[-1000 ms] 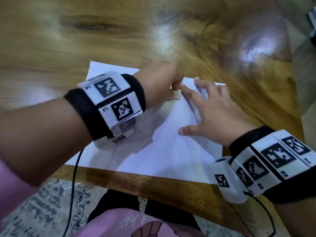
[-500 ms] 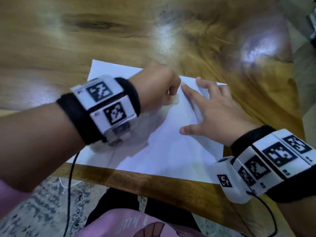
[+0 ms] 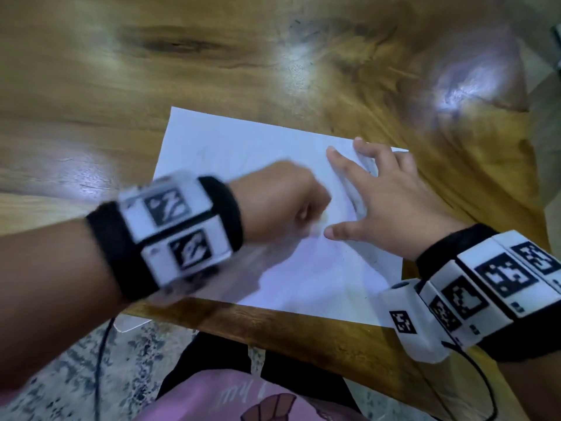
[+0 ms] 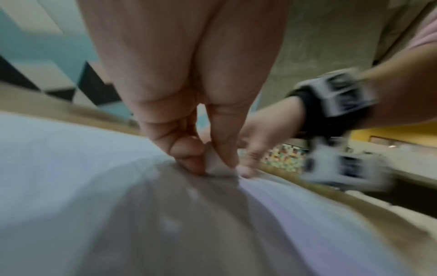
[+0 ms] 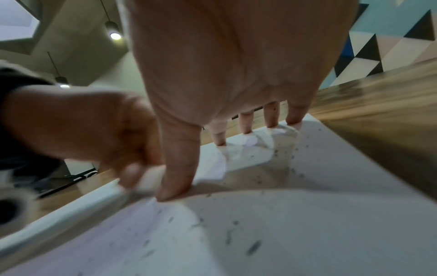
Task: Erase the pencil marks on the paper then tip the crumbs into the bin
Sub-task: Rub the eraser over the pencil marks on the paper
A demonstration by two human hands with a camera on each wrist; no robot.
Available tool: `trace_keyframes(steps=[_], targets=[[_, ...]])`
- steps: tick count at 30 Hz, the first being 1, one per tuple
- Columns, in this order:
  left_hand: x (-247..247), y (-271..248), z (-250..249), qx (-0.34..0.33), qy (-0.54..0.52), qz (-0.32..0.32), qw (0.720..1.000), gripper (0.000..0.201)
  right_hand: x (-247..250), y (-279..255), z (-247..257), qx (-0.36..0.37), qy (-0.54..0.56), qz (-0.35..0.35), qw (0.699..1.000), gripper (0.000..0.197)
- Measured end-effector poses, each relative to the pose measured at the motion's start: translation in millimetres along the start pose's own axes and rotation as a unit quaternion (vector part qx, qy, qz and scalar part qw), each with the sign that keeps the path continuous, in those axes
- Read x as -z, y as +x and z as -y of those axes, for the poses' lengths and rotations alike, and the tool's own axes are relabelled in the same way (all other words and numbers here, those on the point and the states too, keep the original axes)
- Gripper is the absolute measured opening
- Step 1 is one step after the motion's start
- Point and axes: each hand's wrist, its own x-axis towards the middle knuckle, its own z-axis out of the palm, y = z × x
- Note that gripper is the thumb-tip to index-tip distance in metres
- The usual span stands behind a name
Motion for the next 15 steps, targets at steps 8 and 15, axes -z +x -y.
trace_keyframes(steps=[8,15], targets=[[1,-1,5,0.01,0.019,-0.033,0.999,0.005,-2,0,0,0.003,0.003,-0.004,1.0,0.102],[-17,-42,7,0.022,-0.068,0.092,0.993,0.006,-1,-1,0,0.002,0.005,0.0,1.0,0.103]])
